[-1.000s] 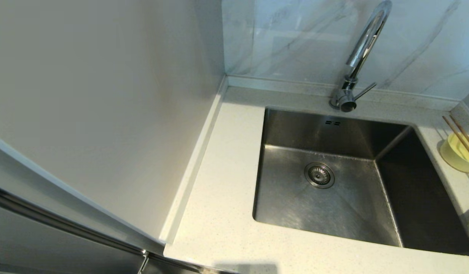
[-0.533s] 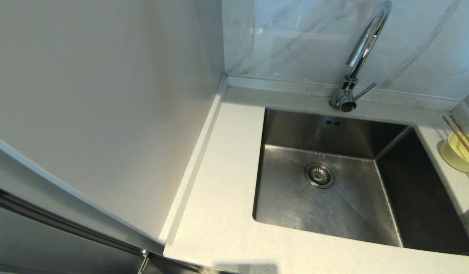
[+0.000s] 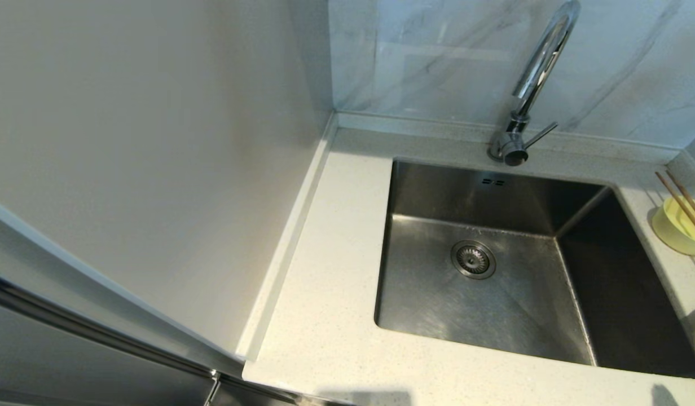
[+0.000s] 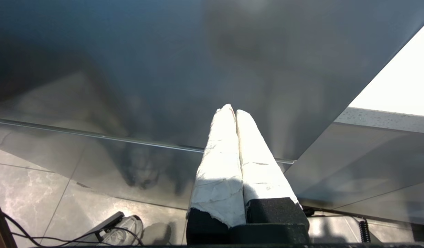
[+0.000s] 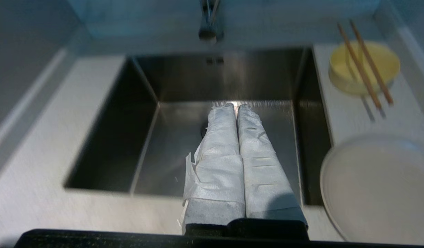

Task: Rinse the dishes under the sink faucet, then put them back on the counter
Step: Turn on the faucet

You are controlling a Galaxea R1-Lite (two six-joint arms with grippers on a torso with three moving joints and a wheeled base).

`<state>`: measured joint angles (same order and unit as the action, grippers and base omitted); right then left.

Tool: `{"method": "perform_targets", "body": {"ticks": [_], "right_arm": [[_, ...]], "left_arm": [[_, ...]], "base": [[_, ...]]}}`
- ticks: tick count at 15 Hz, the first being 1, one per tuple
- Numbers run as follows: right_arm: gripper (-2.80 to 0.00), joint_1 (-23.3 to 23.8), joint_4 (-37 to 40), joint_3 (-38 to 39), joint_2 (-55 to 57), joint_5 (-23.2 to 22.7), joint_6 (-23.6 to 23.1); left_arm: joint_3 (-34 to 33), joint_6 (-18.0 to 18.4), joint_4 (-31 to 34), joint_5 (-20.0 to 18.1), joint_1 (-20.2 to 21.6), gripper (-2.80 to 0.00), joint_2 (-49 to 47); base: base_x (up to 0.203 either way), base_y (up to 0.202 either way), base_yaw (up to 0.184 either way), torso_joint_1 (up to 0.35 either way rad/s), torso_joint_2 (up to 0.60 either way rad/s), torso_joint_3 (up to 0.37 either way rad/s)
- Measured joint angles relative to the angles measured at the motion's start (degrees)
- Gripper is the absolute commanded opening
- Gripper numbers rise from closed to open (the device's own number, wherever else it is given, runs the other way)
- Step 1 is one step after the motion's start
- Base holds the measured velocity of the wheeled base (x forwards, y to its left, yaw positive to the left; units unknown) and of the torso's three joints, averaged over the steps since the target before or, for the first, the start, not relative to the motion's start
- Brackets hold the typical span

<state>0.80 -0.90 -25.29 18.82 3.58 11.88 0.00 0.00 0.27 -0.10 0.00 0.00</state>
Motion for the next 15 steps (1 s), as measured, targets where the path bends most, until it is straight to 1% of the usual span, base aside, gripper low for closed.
{"method": "perform_targets", "body": {"ticks": [3, 5, 6, 8, 9, 13, 15], "right_arm": [[-2.8, 0.77, -2.26, -19.62, 17.57, 0.58, 4.92], [-2.8, 0.98, -2.93, -32.07, 29.06, 1.98, 9.21], [-2.8, 0.99, -2.8, -36.52, 34.28, 2.71, 11.67], [-2.8, 0.98, -2.67, -42.72, 43.09, 4.08, 15.75], [-2.8, 0.95, -2.78, -44.66, 46.96, 5.27, 16.71], [-2.8, 0.6, -3.09, -54.97, 59.14, 10.64, 17.28], [-2.8, 0.23, -3.05, -58.7, 63.33, 11.51, 17.31]], "left_arm": [[0.0, 0.0, 0.0, 0.01, 0.0, -2.8, 0.0], [0.0, 0.0, 0.01, 0.02, 0.0, -2.8, 0.0], [0.0, 0.02, -0.02, 0.03, 0.0, -2.8, 0.0], [0.0, 0.0, -0.02, 0.01, 0.0, -2.8, 0.0], [0.0, 0.0, -0.02, 0.03, 0.0, -2.8, 0.0], [0.0, 0.0, -0.02, 0.01, -0.02, -2.8, 0.0], [0.0, 0.0, -0.02, 0.01, -0.02, -2.8, 0.0]], "base": [[0.0, 0.0, 0.0, 0.0, 0.0, 0.0], [0.0, 0.0, 0.0, 0.0, 0.0, 0.0], [0.0, 0.0, 0.0, 0.0, 0.0, 0.0], [0.0, 0.0, 0.0, 0.0, 0.0, 0.0], [0.0, 0.0, 0.0, 0.0, 0.0, 0.0], [0.0, 0.0, 0.0, 0.0, 0.0, 0.0], [0.0, 0.0, 0.0, 0.0, 0.0, 0.0]]}}
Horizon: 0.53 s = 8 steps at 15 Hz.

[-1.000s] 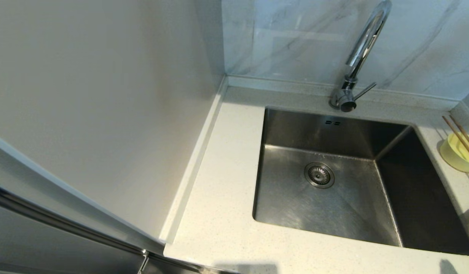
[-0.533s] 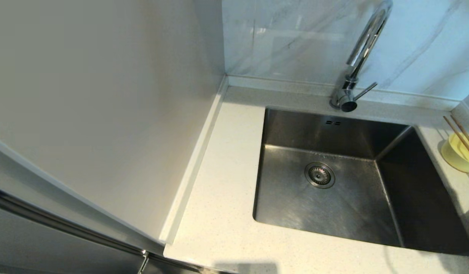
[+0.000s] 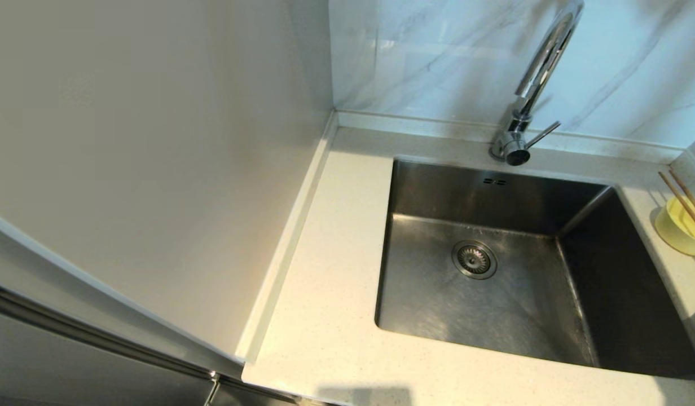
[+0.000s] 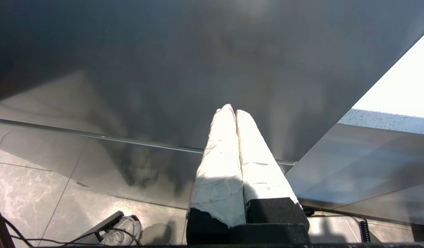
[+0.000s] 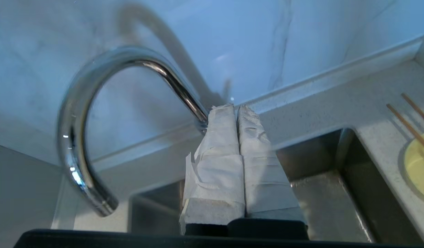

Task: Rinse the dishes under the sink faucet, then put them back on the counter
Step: Turn on the faucet

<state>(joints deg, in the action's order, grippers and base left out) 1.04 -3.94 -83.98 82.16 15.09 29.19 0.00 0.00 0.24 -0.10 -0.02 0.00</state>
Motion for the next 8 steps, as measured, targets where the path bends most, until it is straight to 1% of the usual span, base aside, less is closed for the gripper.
{"method": "perform_targets", "body": {"ticks": [8], "right_arm": [[-2.8, -1.02, -0.15, -6.21, 9.22, -0.82, 0.15]], "left_arm": [[0.0, 0.01, 0.02, 0.01, 0.02, -2.8, 0.0]], "base": [[0.0, 0.0, 0.0, 0.0, 0.0, 0.0]]}}
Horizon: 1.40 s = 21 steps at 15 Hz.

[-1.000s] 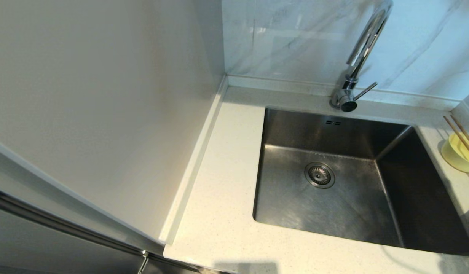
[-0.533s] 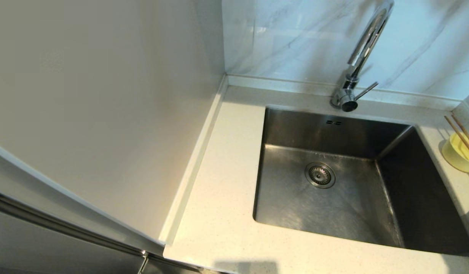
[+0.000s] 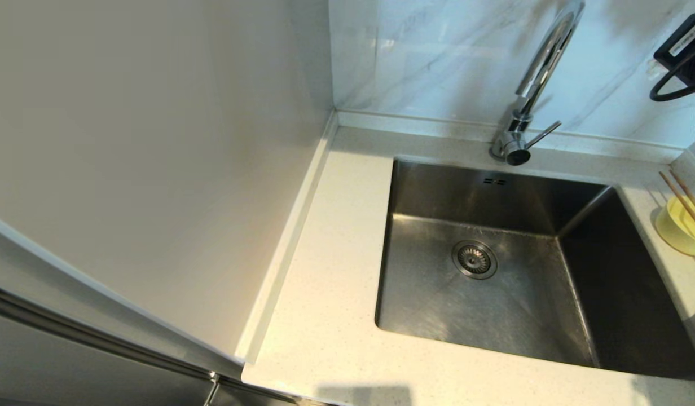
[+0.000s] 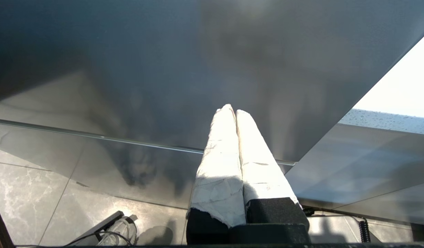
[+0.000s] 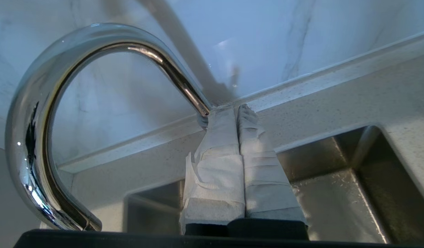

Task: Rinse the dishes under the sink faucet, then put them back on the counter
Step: Turn on the faucet

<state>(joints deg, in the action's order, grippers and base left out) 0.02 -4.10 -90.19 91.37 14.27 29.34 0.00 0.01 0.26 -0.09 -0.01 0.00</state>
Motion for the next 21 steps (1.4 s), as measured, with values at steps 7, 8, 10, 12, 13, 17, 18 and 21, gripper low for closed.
{"method": "perform_targets", "body": {"ticks": [7, 8, 10, 12, 13, 17, 18, 21], "right_arm": [[-2.8, -1.01, 0.0, -6.11, 6.36, -1.81, -0.16], [-2.8, -1.03, 0.0, -6.62, 7.48, -1.85, -0.16], [-2.8, -1.12, 0.02, -7.16, 9.33, -2.3, -0.17], [-2.8, -1.7, 0.0, -7.43, 10.9, -2.42, -0.16], [-2.8, -1.99, 0.02, -7.83, 11.77, -2.42, -0.32], [-2.8, -2.41, 0.03, -13.15, 17.05, -1.66, -1.58], [-2.8, -2.43, 0.0, -14.76, 18.4, -0.92, -1.62], [-2.8, -2.45, 0.02, -17.06, 21.39, -0.03, -1.86]], "left_arm": [[0.0, -0.01, -0.02, -0.01, 0.01, -2.8, 0.0], [0.0, -0.01, 0.0, -0.01, 0.01, -2.8, 0.0], [0.0, -0.01, 0.01, -0.01, 0.01, -2.8, 0.0], [0.0, -0.01, 0.01, -0.01, -0.02, -2.8, 0.0], [0.0, 0.02, -0.02, 0.02, -0.02, -2.8, 0.0], [0.0, 0.02, 0.01, 0.01, 0.01, -2.8, 0.0], [0.0, -0.01, -0.02, -0.01, 0.01, -2.8, 0.0], [0.0, -0.01, 0.01, -0.01, 0.01, -2.8, 0.0]], "base": [[0.0, 0.0, 0.0, 0.0, 0.0, 0.0], [0.0, 0.0, 0.0, 0.0, 0.0, 0.0], [0.0, 0.0, 0.0, 0.0, 0.0, 0.0], [0.0, 0.0, 0.0, 0.0, 0.0, 0.0], [0.0, 0.0, 0.0, 0.0, 0.0, 0.0], [0.0, 0.0, 0.0, 0.0, 0.0, 0.0], [0.0, 0.0, 0.0, 0.0, 0.0, 0.0], [0.0, 0.0, 0.0, 0.0, 0.0, 0.0]]}}
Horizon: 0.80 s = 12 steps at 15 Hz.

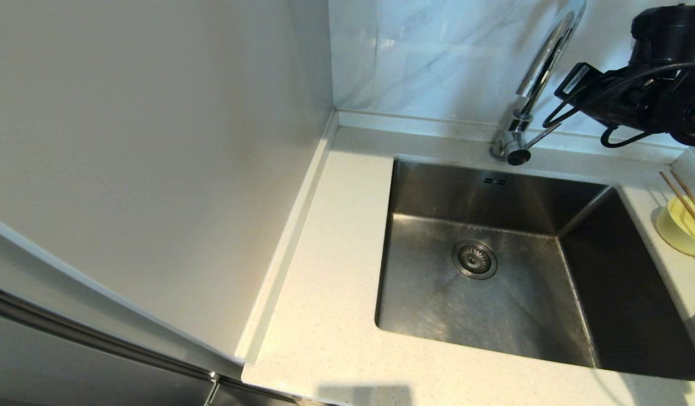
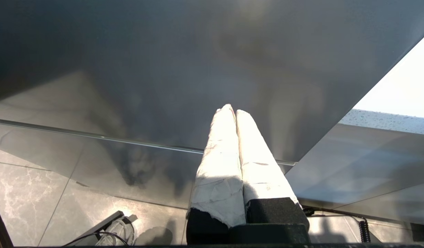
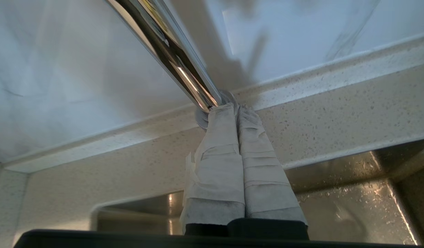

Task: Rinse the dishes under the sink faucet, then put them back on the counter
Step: Turn on the faucet

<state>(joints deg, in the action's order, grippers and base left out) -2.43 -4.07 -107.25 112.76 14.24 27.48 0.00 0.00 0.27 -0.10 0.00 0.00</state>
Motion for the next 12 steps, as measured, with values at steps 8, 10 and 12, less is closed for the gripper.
{"method": "perform_targets", "body": {"ticks": [8, 10, 12], "right_arm": [[-2.8, 0.7, 0.02, -3.5, 5.53, 0.43, -1.86], [-2.8, 1.37, 0.0, -4.68, 6.96, 1.34, -2.79], [-2.8, 1.98, 0.05, -5.04, 7.74, 1.39, -2.9]], "left_arm": [[0.0, 0.0, 0.0, 0.0, 0.0, -2.8, 0.0], [0.0, 0.0, 0.0, 0.0, 0.0, -2.8, 0.0], [0.0, 0.0, 0.0, 0.0, 0.0, -2.8, 0.0]], "base": [[0.0, 0.0, 0.0, 0.0, 0.0, 0.0], [0.0, 0.0, 0.0, 0.0, 0.0, 0.0], [0.0, 0.0, 0.0, 0.0, 0.0, 0.0]]}}
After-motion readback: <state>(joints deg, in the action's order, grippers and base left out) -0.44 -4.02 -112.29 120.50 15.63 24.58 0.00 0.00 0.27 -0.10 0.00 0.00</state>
